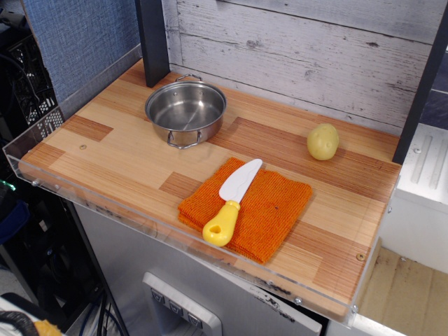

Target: Take the yellow handle knife and put it on the orange towel

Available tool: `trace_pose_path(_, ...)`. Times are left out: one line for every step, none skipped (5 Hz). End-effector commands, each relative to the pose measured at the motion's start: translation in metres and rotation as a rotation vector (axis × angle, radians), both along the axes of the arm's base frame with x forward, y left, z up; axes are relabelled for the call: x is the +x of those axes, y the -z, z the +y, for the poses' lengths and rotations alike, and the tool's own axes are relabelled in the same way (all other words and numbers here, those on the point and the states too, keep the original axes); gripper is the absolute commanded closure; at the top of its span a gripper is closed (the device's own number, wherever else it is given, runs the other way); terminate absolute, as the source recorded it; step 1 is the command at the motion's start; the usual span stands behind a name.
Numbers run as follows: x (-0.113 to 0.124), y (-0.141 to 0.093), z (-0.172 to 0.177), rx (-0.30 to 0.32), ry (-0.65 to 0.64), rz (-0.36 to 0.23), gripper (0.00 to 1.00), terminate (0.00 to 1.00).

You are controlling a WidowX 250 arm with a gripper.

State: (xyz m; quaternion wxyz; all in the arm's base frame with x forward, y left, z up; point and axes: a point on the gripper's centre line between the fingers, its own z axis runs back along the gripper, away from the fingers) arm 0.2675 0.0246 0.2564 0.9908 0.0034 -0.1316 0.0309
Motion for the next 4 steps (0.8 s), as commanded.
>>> trace_pose_path(-0.0005, 0.0140, 0.0112, -0.031, 0.064, 0.094, 0.00, 0.00)
trace_pose_path(-0.0005, 0.0140, 0.0112, -0.031, 0.064, 0.094, 0.00, 0.00)
trace_pose_path(-0.0005, 0.0140, 0.0112, -0.031, 0.064, 0.094, 0.00, 0.00)
trace_pose_path(-0.0005, 0.0140, 0.0112, -0.031, 0.064, 0.094, 0.00, 1.00)
